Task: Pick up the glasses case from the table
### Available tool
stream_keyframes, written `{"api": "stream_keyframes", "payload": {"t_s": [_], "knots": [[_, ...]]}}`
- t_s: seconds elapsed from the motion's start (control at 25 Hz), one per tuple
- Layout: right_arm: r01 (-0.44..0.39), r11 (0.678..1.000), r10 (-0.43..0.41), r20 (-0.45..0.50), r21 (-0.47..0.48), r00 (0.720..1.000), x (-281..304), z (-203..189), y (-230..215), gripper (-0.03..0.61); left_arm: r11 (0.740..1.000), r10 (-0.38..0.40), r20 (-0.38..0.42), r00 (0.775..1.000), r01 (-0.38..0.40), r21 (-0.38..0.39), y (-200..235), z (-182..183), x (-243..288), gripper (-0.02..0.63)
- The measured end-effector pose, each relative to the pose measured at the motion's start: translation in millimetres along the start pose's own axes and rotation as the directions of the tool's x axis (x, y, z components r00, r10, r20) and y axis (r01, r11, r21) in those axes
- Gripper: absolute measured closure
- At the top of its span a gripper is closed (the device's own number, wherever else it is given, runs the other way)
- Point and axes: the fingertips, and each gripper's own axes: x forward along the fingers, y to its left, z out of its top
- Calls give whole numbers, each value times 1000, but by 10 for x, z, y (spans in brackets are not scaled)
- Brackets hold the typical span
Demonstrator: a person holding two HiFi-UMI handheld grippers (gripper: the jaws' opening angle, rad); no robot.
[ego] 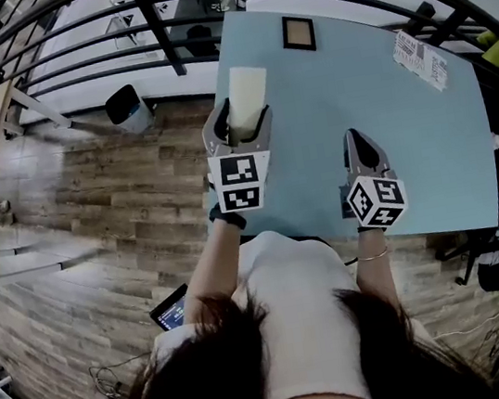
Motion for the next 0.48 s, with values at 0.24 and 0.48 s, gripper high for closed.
{"api": "stream_keyframes", "payload": {"t_s": [0.24,0.48], "knots": [[-4,1000,4,0,-11,1000,-5,22,38,575,998,-54,51,997,53,28,-34,155,-117,262],[-13,1000,13,-6,-23,1000,-2,30,68,575,992,-101,96,990,93,79,-96,220,-217,262]]}}
